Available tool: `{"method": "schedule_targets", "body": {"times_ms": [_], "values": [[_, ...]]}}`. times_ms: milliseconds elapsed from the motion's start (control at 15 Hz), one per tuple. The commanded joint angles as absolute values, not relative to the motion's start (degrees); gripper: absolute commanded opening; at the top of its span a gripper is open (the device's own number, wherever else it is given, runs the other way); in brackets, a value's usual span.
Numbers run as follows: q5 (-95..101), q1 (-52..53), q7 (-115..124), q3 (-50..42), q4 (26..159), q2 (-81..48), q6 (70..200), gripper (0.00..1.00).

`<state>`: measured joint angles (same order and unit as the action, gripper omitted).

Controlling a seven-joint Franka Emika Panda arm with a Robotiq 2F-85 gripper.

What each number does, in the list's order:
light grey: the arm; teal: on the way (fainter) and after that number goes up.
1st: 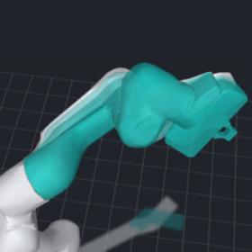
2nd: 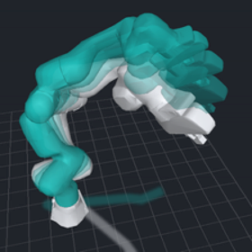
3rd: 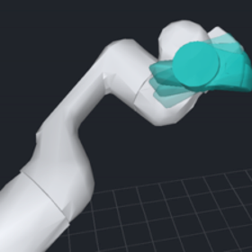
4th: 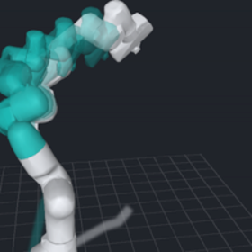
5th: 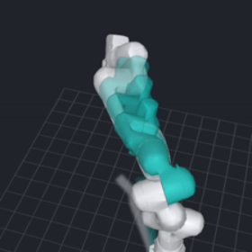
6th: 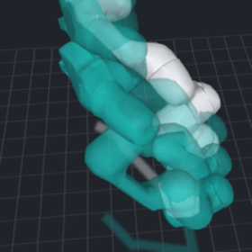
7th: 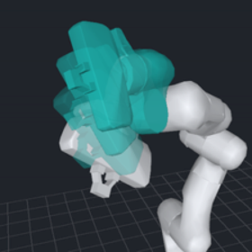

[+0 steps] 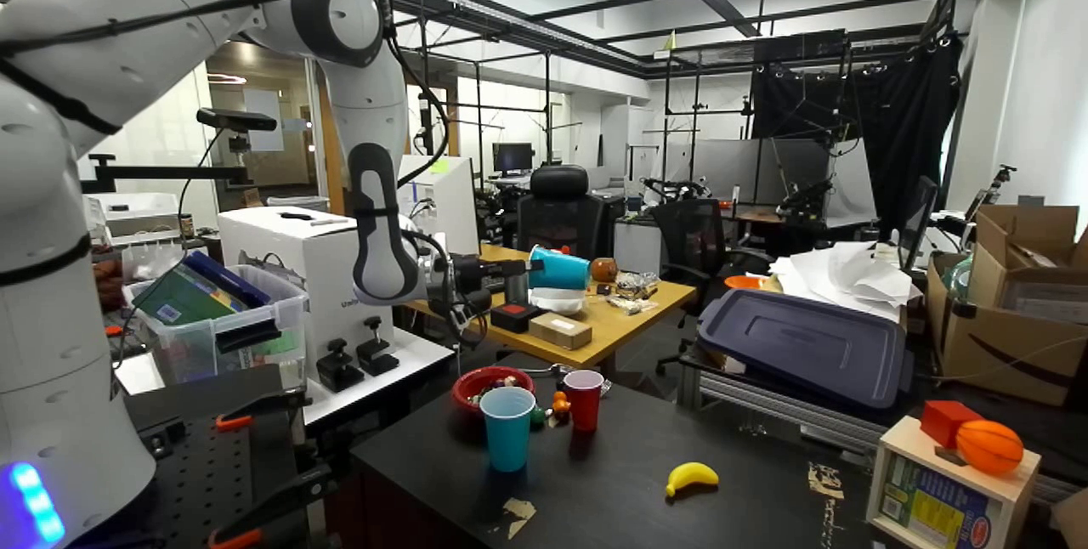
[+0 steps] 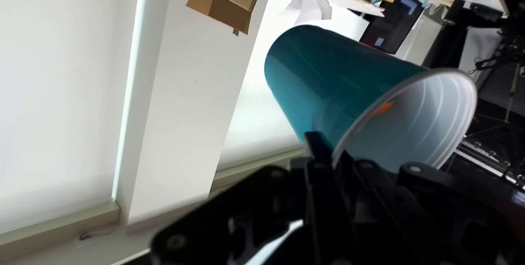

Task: Pour the contents from the right blue cup into the bowl

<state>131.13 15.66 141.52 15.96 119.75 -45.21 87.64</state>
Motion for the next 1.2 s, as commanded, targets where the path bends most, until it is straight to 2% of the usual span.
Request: {"method": "schedule_targets", "body": {"times_ms": [0, 400, 467, 800, 1133], "values": [[129.5, 16.1, 142.9, 16.5, 120.9, -44.9, 82.9, 0.01], [129.6, 17.1, 141.1, 15.9, 121.0, -45.6, 77.8, 0.01], [132.3, 12.6, 145.8, 13.2, 126.7, -42.5, 80.3, 0.01], [137.9, 7.7, 148.7, 6.5, 129.8, -42.6, 78.5, 0.01], [139.1, 2.4, 148.8, 6.8, 130.6, -41.5, 82.7, 0.01]]}}
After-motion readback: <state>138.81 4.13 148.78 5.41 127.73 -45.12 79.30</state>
